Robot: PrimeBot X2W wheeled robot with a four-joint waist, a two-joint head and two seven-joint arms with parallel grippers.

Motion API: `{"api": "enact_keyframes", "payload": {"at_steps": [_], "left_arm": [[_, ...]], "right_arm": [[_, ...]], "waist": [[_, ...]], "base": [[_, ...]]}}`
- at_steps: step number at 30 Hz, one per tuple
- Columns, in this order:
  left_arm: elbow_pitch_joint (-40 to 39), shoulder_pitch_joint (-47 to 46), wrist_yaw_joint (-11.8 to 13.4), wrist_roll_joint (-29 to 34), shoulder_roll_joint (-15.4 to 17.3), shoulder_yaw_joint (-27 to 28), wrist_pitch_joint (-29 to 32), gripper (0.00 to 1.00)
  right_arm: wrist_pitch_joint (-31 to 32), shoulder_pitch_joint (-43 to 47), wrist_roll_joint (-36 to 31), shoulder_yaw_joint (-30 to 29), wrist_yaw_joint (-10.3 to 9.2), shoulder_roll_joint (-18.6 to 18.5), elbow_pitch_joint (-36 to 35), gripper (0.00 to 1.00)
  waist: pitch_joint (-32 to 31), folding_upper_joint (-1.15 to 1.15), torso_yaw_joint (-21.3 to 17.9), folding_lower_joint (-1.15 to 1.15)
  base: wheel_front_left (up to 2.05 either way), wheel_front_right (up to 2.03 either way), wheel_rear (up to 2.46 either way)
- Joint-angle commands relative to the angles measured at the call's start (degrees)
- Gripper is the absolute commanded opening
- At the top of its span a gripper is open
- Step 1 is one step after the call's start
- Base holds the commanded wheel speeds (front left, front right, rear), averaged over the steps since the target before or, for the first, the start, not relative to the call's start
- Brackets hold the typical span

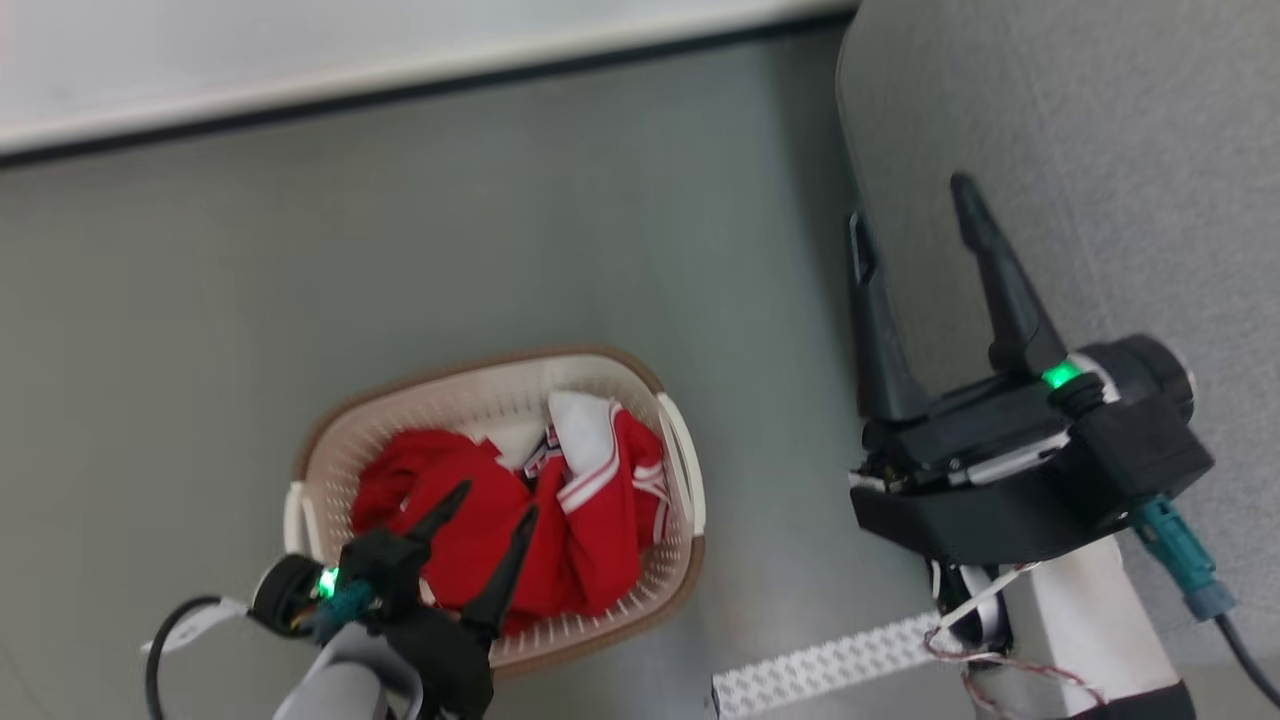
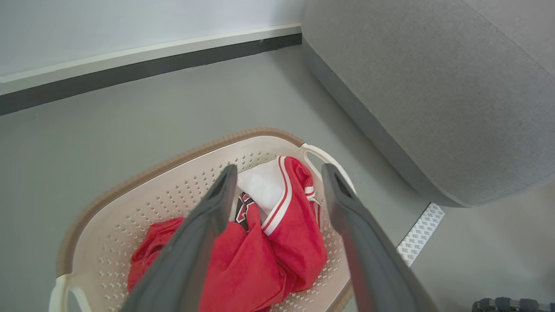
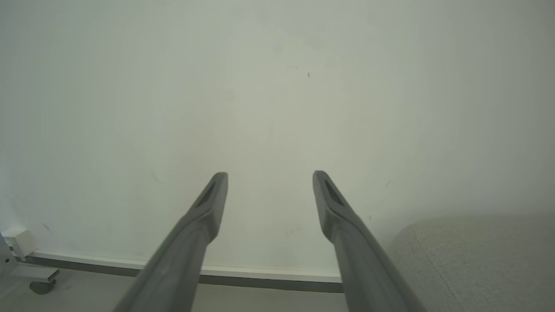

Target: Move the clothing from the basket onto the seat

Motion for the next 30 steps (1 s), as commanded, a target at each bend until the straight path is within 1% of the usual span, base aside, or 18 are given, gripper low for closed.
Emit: {"api": "enact_keyframes", "payload": {"at_steps": [1, 10, 15, 20, 23, 26, 27, 30], "left_arm": [[0.63, -1.37, -0.01, -0.09, 0.68, -0.42, -0.27, 1.0], [8.78, -10.32, -0.01, -2.18, 3.07, -8.0, -0.27, 1.0], [11.76, -15.06, -0.01, -3.85, 3.4, -12.17, -0.27, 1.0], [13.51, -18.65, -0.01, -6.47, 3.69, -17.7, -0.27, 1.0], [15.29, -21.23, -0.01, -7.32, 4.14, -19.24, -0.27, 1.0], [17.38, -22.95, -0.02, -8.05, 3.72, -20.3, -0.27, 1.0], [19.09, -24.11, -0.01, -8.69, 3.67, -21.97, -0.27, 1.0], [20.75, -26.23, -0.02, -10.62, 3.63, -24.34, -0.27, 1.0]], "right_arm": [[-0.01, -1.1, 0.01, -0.02, 0.04, 0.13, -0.46, 1.0], [-0.01, -5.86, 2.76, 0.96, 0.04, 0.14, -4.95, 1.0], [-0.01, -7.42, 3.16, 1.14, 0.04, 0.14, -6.74, 1.0], [-0.01, -8.63, 4.63, 1.26, 0.04, 0.14, -8.24, 1.0], [-0.01, -9.31, 5.57, 1.1, 0.04, 0.14, -9.29, 1.0], [-0.01, -9.82, 6.18, 0.91, 0.04, 0.14, -10.19, 1.0], [-0.01, -10.01, 6.28, 1.27, 0.04, 0.15, -10.37, 1.0], [-0.01, -10.6, 6.82, 1.32, 0.04, 0.15, -10.9, 1.0]], "waist": [[7.07, -0.01, -1.92, -0.01], [15.96, -0.01, -3.78, -0.01], [20.18, -0.01, -4.3, -0.01], [23.38, -0.01, -5.17, -0.01], [25.1, -0.01, -5.68, -0.01], [26.7, -0.01, -6.05, -0.01], [27.65, -0.01, -6.45, -0.01], [29.1, -0.01, -6.98, -0.01]], "base": [[0.0, 0.0, 0.0], [0.0, 0.0, 0.0], [0.0, 0.0, 0.0], [0.0, 0.0, 0.0], [0.0, 0.0, 0.0], [0.0, 0.0, 0.0], [0.0, 0.0, 0.0], [0.0, 0.0, 0.0]]}}
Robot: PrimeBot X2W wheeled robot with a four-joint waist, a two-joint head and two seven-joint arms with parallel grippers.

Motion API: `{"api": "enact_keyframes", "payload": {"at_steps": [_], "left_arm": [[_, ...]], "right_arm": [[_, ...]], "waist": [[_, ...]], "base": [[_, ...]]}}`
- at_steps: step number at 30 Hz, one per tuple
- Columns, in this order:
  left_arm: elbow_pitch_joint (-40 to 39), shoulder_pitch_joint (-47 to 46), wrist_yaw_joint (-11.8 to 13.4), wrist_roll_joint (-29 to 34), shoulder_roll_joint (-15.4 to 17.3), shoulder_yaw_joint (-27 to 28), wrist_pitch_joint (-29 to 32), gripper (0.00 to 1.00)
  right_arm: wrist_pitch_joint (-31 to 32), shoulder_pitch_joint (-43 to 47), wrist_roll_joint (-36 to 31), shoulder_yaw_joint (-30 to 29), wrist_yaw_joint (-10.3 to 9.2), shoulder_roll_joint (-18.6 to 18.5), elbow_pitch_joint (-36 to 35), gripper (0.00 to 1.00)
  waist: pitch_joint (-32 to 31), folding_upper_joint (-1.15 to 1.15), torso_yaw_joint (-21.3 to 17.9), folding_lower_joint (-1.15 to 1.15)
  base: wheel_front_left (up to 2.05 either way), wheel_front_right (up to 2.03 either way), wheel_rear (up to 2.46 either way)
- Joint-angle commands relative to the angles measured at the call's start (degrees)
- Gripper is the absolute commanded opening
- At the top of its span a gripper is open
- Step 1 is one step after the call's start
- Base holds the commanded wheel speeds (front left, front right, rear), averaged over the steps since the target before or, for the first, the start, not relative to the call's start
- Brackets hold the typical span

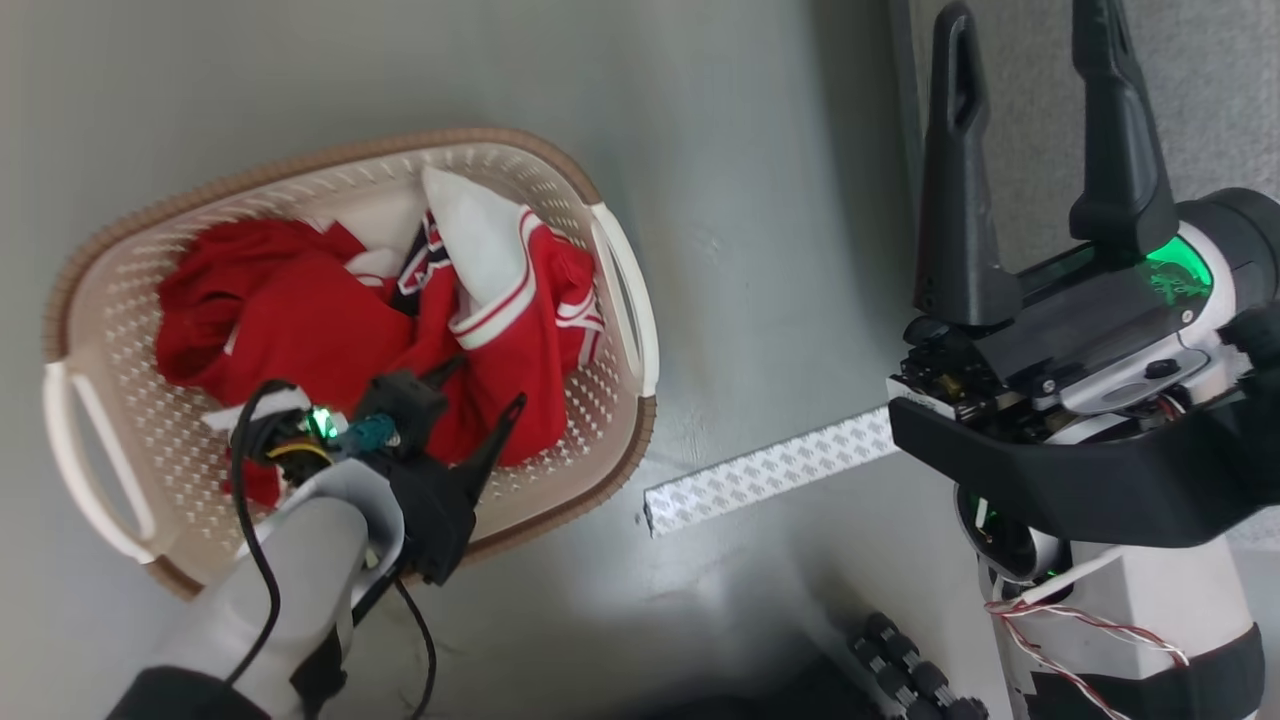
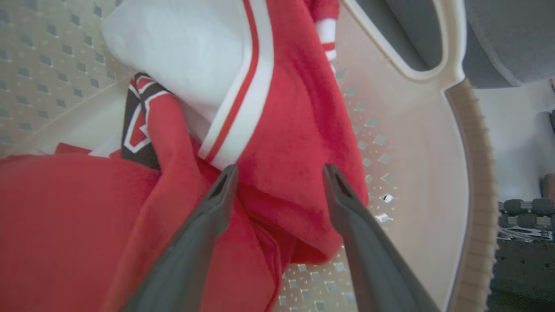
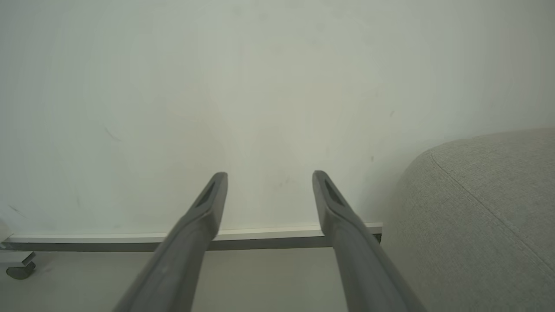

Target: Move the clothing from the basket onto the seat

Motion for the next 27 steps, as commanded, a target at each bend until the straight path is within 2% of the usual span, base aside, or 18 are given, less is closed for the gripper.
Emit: {"api": "enact_keyframes", "payload": {"at_steps": [1, 16, 17, 18, 19, 27], "left_arm": [[1.01, -1.99, -0.02, -1.22, 0.57, -1.6, -0.27, 1.0], [6.39, -7.48, -0.02, -4.62, 1.67, -7.7, -0.27, 1.0], [6.57, -7.59, -0.02, -4.83, 1.61, -8.05, -0.27, 0.79], [6.38, -7.95, -0.02, -4.62, 1.71, -8.33, -0.27, 0.18], [6.32, -8.11, -0.02, -4.88, 1.79, -8.51, -0.27, 0.0], [3.89, -8.26, -0.02, -5.32, 2.75, -8.12, -0.27, 0.0]], "right_arm": [[-0.01, -1.11, 0.69, -0.09, 0.04, 0.16, -0.45, 1.0], [-0.01, -1.96, 3.37, -0.71, 0.04, 0.16, -1.53, 1.0], [-0.01, -1.94, 3.32, -0.77, 0.04, 0.16, -1.49, 1.0], [-0.01, -1.89, 3.3, -0.83, 0.04, 0.16, -1.4, 1.0], [-0.01, -1.83, 3.27, -0.86, 0.04, 0.16, -1.32, 1.0], [-0.01, -2.12, 2.41, -1.21, 0.04, 0.15, -0.79, 1.0]], "waist": [[2.83, -0.01, -1.58, -0.01], [5.93, -0.01, -3.69, -0.01], [5.91, -0.01, -3.69, -0.01], [5.88, -0.01, -3.66, -0.01], [5.82, -0.01, -3.61, -0.01], [4.09, -0.01, -2.51, -0.01]], "base": [[0.0, 0.0, 0.0], [0.0, 0.0, 0.0], [0.0, 0.0, 0.0], [0.0, 0.0, 0.0], [0.0, 0.0, 0.0], [0.0, 0.0, 0.0]]}}
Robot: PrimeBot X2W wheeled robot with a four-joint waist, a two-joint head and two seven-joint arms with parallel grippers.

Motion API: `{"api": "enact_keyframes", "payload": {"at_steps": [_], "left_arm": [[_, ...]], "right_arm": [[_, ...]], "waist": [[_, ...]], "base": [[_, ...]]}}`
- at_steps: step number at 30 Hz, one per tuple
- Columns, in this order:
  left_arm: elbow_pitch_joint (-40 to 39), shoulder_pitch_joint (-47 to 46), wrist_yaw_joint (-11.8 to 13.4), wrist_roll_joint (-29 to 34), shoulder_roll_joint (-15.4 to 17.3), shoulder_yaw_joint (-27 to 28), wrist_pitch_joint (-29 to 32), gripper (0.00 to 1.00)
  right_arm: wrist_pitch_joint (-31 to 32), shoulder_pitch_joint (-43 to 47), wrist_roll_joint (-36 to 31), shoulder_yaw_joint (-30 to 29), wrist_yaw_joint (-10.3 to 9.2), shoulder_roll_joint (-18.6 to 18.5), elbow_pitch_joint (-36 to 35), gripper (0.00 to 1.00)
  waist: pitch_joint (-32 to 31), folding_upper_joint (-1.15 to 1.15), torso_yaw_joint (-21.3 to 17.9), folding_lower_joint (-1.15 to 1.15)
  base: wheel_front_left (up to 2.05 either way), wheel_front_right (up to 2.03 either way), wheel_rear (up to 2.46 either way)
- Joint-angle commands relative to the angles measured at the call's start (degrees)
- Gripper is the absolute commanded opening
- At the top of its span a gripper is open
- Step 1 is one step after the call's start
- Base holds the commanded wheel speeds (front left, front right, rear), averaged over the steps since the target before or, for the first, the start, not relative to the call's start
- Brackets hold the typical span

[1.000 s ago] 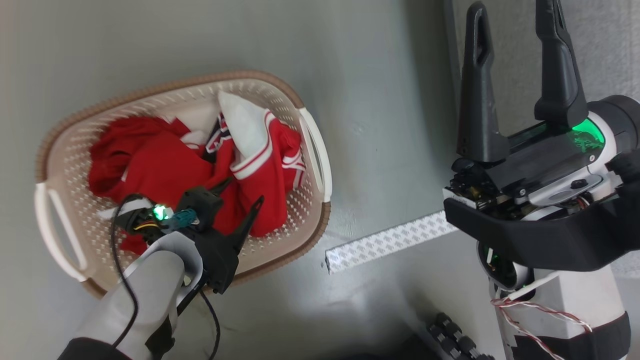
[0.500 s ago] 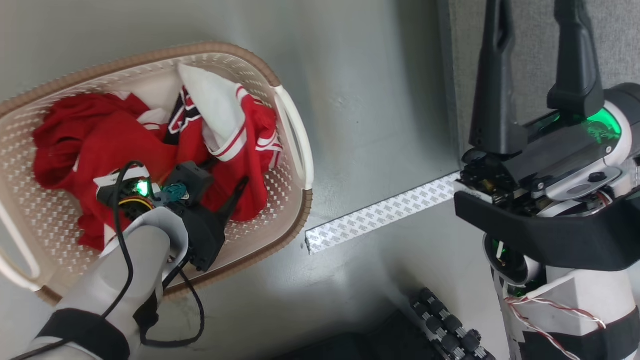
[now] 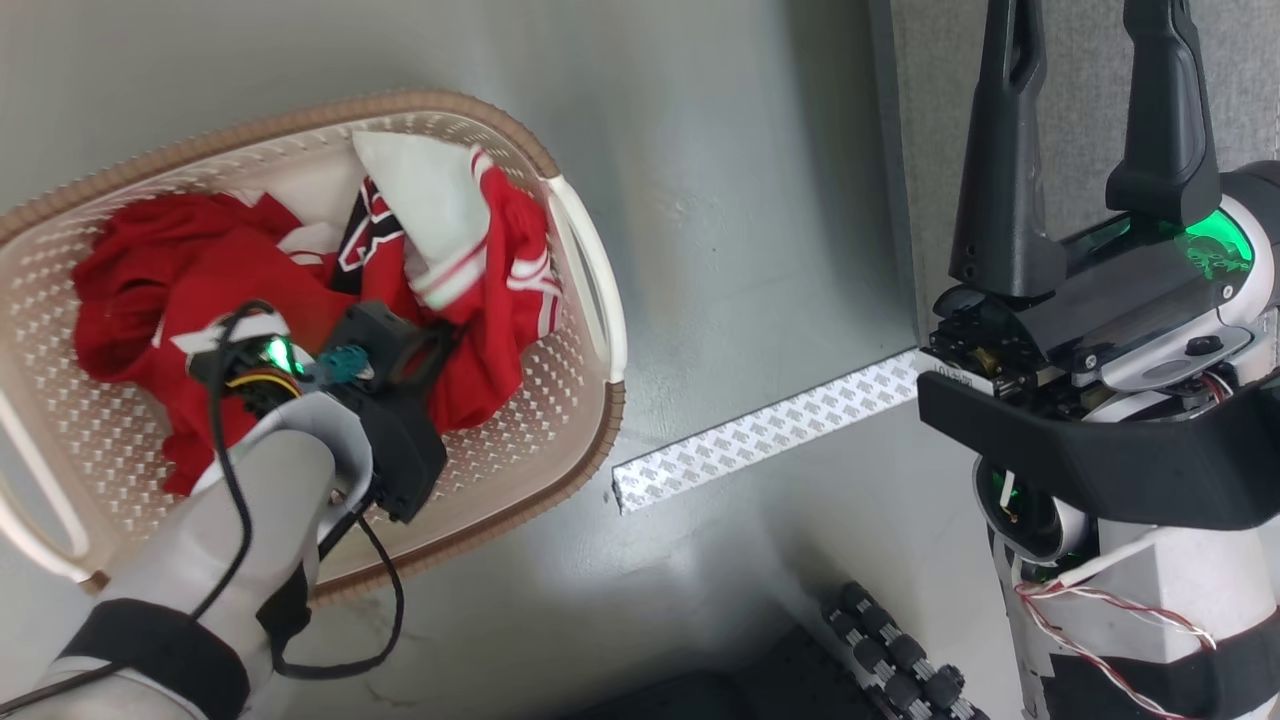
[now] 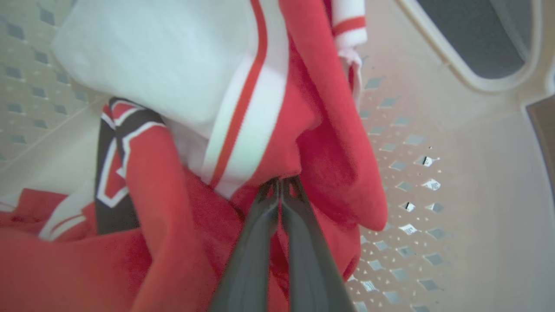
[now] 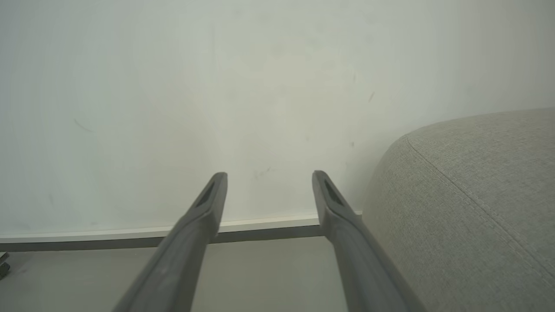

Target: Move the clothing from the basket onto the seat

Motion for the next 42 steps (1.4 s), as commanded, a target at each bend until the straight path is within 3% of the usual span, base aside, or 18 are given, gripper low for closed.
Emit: {"api": "enact_keyframes", "payload": {"at_steps": [1, 11, 21, 29, 42], "left_arm": [[-0.33, 0.25, -0.02, 0.4, 0.77, 0.8, -0.27, 0.0], [-6.21, 7.07, -0.02, 1.12, 1.17, 7.1, -0.27, 0.0], [-16.16, 19.01, 0.73, 3.1, 0.22, 17.33, -0.27, 0.0], [-26.13, 29.84, 0.34, 6.17, -2.63, 28.12, -0.27, 0.0], [-39.68, 42.78, 0.01, 7.54, -6.65, 40.73, -0.28, 0.0]], "right_arm": [[-0.01, -0.11, -0.46, -0.23, 0.04, 0.14, 0.21, 1.0], [-0.02, 1.46, -2.2, 0.03, 0.04, 0.11, 3.34, 1.0], [-0.01, 4.51, -5.07, 0.11, 0.04, 0.08, 7.31, 1.0], [-0.01, 9.51, -7.59, 0.51, 0.04, 0.06, 11.69, 1.0], [-0.01, 16.23, -7.98, 4.52, 0.04, -0.06, 18.85, 1.0]], "waist": [[-1.1, 0.0, 0.77, 0.0], [-9.2, 0.0, 3.48, 0.0], [-20.41, 0.0, 6.4, 0.0], [-30.48, 0.0, 10.4, 0.0], [-42.76, 0.0, 12.45, 0.0]], "base": [[0.0, 0.0, 0.0], [0.0, 0.0, 0.0], [0.0, 0.0, 0.0], [0.0, 0.0, 0.0], [0.0, 0.0, 0.0]]}}
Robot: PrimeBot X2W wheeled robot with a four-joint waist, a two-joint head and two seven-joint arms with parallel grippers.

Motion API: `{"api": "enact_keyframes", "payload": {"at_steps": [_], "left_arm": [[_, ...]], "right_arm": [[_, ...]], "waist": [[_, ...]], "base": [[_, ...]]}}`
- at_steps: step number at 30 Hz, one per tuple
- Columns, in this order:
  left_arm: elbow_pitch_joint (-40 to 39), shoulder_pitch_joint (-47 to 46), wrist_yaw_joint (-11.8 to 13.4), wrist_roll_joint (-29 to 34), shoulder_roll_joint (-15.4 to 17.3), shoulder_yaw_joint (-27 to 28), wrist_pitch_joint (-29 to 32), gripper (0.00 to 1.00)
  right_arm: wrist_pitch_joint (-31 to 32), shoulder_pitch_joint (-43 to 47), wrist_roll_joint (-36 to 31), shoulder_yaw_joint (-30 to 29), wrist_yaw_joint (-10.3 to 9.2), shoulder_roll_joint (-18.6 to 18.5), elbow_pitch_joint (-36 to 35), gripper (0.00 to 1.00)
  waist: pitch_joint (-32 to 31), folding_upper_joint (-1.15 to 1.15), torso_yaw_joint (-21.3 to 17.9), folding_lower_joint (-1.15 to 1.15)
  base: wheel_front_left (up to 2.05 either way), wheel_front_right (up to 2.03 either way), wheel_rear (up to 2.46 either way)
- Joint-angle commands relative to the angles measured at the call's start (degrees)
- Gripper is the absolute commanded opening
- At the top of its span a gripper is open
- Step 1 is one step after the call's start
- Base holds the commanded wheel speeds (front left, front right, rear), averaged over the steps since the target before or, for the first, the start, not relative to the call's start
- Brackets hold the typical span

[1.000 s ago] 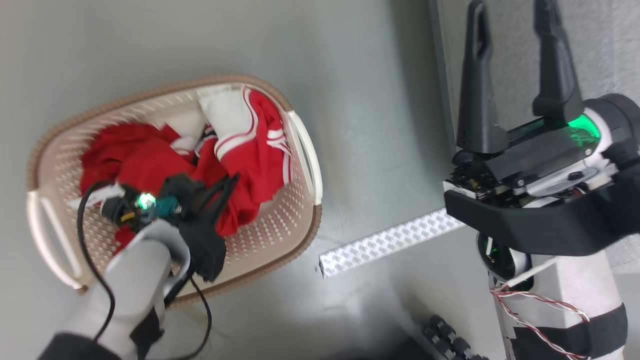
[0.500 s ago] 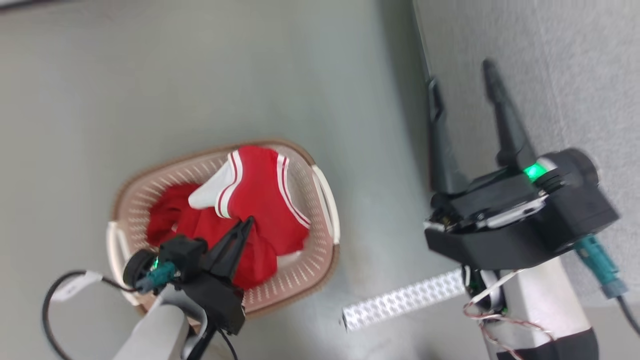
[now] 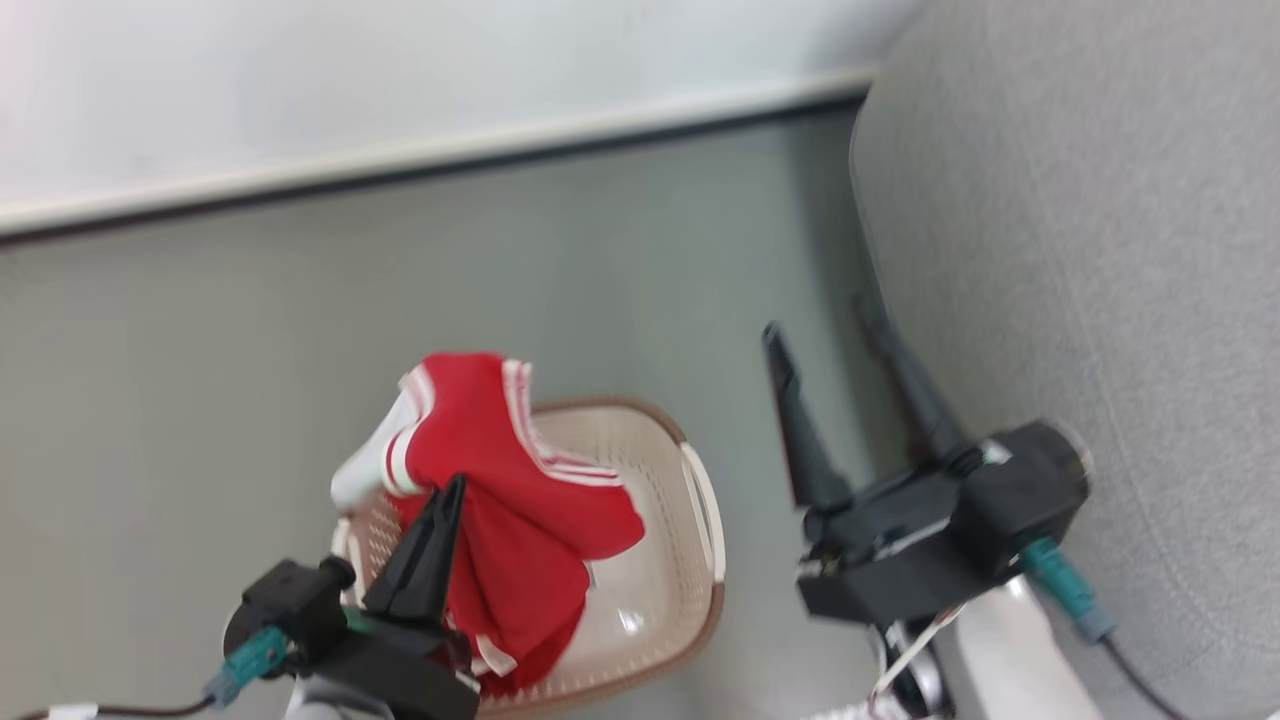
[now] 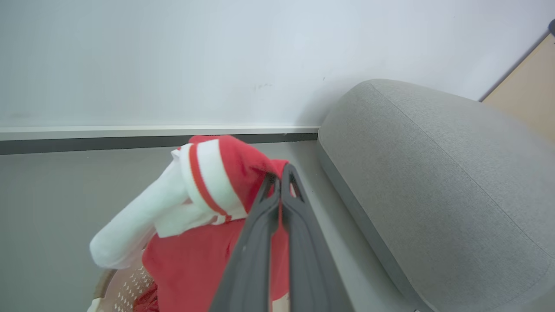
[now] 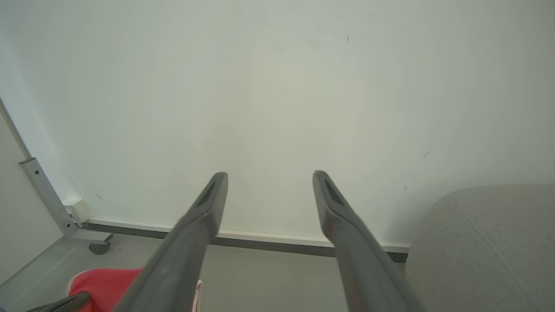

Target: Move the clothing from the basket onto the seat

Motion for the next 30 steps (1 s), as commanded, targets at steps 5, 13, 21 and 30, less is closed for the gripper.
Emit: {"api": "enact_keyframes", "payload": {"at_steps": [5, 13, 21, 30], "left_arm": [[-3.91, 4.46, -0.01, 0.45, -0.38, 1.86, -0.29, 0.0], [-12.07, 8.51, -0.02, 1.82, -0.94, 4.37, -0.29, 0.0], [-16.47, 8.03, -0.02, 3.45, -0.18, 3.47, -0.29, 0.0], [-15.59, 6.52, -0.03, 0.73, -1.56, 3.01, -0.29, 0.0]], "right_arm": [[-0.02, 3.57, 1.98, 2.88, 0.04, -0.94, 2.61, 1.0], [-0.03, 7.38, 4.54, 7.55, 0.04, -2.26, 5.07, 1.0], [-0.02, 8.37, 6.84, 11.45, 0.04, -3.33, 6.36, 1.0], [-0.02, 8.17, 8.87, 15.65, 0.04, -4.35, 7.08, 1.0]], "waist": [[-10.51, 0.01, 1.32, 0.02], [-17.48, 0.01, -0.29, 0.02], [-21.28, 0.01, -1.74, 0.02], [-22.74, 0.01, -2.46, 0.02]], "base": [[0.0, 0.0, 0.0], [0.0, 0.0, 0.0], [0.0, 0.0, 0.0], [0.0, 0.0, 0.0]]}}
